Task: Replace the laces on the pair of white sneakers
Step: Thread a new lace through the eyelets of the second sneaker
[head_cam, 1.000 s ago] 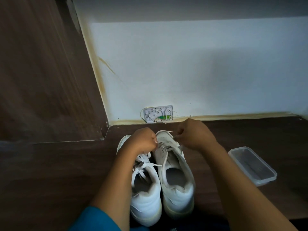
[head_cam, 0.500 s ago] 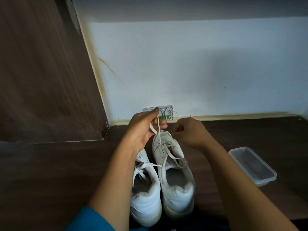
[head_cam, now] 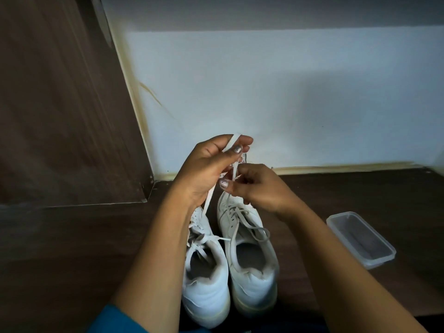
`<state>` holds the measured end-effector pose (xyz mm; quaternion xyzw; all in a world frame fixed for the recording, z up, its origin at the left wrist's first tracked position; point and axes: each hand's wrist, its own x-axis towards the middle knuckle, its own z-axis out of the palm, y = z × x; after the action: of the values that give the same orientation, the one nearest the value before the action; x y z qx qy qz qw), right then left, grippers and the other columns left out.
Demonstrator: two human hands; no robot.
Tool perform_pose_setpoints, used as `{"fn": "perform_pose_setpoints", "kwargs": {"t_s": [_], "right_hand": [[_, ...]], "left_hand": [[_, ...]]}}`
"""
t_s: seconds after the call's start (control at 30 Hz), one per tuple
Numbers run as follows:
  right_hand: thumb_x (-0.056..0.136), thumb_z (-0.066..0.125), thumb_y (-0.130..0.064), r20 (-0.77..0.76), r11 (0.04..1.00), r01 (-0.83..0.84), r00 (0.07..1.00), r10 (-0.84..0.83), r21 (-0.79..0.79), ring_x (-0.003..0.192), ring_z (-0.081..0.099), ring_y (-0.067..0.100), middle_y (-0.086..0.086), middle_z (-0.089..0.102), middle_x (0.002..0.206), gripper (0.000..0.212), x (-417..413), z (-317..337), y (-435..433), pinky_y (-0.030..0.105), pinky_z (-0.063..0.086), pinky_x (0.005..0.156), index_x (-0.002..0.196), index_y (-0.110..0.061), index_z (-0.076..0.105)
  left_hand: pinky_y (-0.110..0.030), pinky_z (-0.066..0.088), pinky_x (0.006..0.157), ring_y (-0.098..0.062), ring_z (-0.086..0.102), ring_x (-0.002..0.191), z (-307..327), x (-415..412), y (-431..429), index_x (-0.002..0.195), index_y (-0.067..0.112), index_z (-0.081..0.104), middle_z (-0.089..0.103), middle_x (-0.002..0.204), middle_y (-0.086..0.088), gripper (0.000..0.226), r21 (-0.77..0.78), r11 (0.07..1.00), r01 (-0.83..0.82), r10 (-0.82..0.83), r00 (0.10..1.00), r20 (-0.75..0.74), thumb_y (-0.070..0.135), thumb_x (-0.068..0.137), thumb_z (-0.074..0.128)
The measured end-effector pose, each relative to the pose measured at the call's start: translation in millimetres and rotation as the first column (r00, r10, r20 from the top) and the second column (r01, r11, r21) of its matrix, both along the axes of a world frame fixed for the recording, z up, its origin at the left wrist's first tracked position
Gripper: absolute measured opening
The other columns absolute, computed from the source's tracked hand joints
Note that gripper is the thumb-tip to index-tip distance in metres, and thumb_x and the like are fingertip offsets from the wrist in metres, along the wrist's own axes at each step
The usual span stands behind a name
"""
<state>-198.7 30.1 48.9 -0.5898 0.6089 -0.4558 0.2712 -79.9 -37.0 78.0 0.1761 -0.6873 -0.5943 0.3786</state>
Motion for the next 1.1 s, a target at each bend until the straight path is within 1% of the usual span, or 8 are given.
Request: {"fn": "perform_pose_setpoints", "kwargs": {"t_s": [0.13,0.3,0.37,0.5,0.73,0.9,1.0,1.1], "right_hand": [[0.091,0.056,-0.021,0.012,0.976,0.178,0.984,-0.178,-0.128,0.053,0.054,0.014,0.005,0.062,0.058,0.027,-3,-3,-8,0.036,0.041,0.057,0.067,-0.01,0.066],[0.091,0.051,-0.001,0.323,0.949,0.288,0.917,-0.234,-0.129,0.036,0.042,0.006,0.003,0.051,0.047,0.025,-13,6,-1,0.018,0.031,0.04,0.067,0.004,0.057],[0.092,0.049,0.002,0.519,0.936,0.318,0.831,-0.198,-0.151,0.037,0.048,0.009,0.005,0.056,0.049,0.026,-14,10,2,0.016,0.032,0.038,0.068,-0.001,0.058],[0.093,0.045,-0.003,0.718,0.904,0.389,0.68,-0.15,-0.179,0.052,0.053,0.015,0.004,0.063,0.058,0.026,-28,14,6,0.022,0.039,0.05,0.071,-0.007,0.058],[0.086,0.038,-0.021,0.954,0.915,0.387,0.299,-0.01,-0.111,0.062,0.06,0.018,0.012,0.069,0.079,0.032,-57,19,24,0.022,0.041,0.055,0.082,-0.004,0.065],[0.092,0.05,0.003,0.523,0.876,0.481,0.754,-0.396,-0.029,0.046,0.055,0.007,0.005,0.071,0.091,0.024,-58,2,19,0.015,0.04,0.043,0.102,-0.01,0.068],[0.094,0.048,0.005,0.506,0.927,0.368,0.813,-0.288,-0.064,0.035,0.042,0.004,0.003,0.071,0.096,0.033,-47,0,13,0.014,0.034,0.036,0.117,-0.017,0.058],[0.093,0.049,0.007,0.526,0.956,0.293,0.818,-0.233,-0.032,0.033,0.043,0.006,0.006,0.07,0.098,0.03,-41,2,6,0.014,0.034,0.035,0.115,-0.012,0.055]], "left_hand": [[-0.028,0.048,0.087,-0.009,0.063,0.099,-2,-3,4,0.095,0.028,0.069,0.069,0.1,-0.001,0.019,-0.079,0.997,-0.027,0.033,0.997,0.064,0.035,0.082,0.057],[-0.031,0.048,0.08,-0.014,0.062,0.087,-5,2,-7,0.081,0.027,0.065,0.068,0.098,0.005,0.025,-0.019,0.991,-0.129,0.13,0.989,0.073,0.03,0.096,0.046],[-0.029,0.046,0.074,-0.012,0.058,0.081,-17,2,-13,0.085,0.025,0.059,0.064,0.096,0.007,0.016,-0.081,0.99,-0.118,0.136,0.954,0.269,0.015,0.095,0.049],[-0.021,0.04,0.069,-0.005,0.052,0.072,-53,-8,-15,0.09,0.022,0.063,0.061,0.089,0.005,0.006,-0.348,0.92,0.18,0.164,0.631,0.758,0.016,0.087,0.063],[-0.023,0.043,0.059,-0.006,0.056,0.052,-64,-16,-22,0.077,0.005,0.063,0.067,0.071,-0.006,0.018,-0.331,0.94,-0.082,0.286,0.718,0.635,0.012,0.091,0.055],[-0.029,0.041,0.066,-0.018,0.053,0.073,-58,-16,-12,0.077,0.027,0.049,0.058,0.084,-0.004,0.023,-0.425,0.9,-0.099,0.335,0.78,0.529,0.007,0.085,0.058],[-0.033,0.046,0.08,-0.023,0.054,0.09,-56,-22,-4,0.076,0.033,0.056,0.05,0.09,-0.001,0.009,-0.468,0.876,0.116,0.241,0.735,0.634,0.035,0.082,0.062],[-0.048,0.046,0.086,-0.04,0.057,0.088,-63,-25,0,0.076,0.03,0.065,0.049,0.074,-0.008,0.036,-0.5,0.841,0.207,0.312,0.57,0.76,0.061,0.077,0.048]]}}
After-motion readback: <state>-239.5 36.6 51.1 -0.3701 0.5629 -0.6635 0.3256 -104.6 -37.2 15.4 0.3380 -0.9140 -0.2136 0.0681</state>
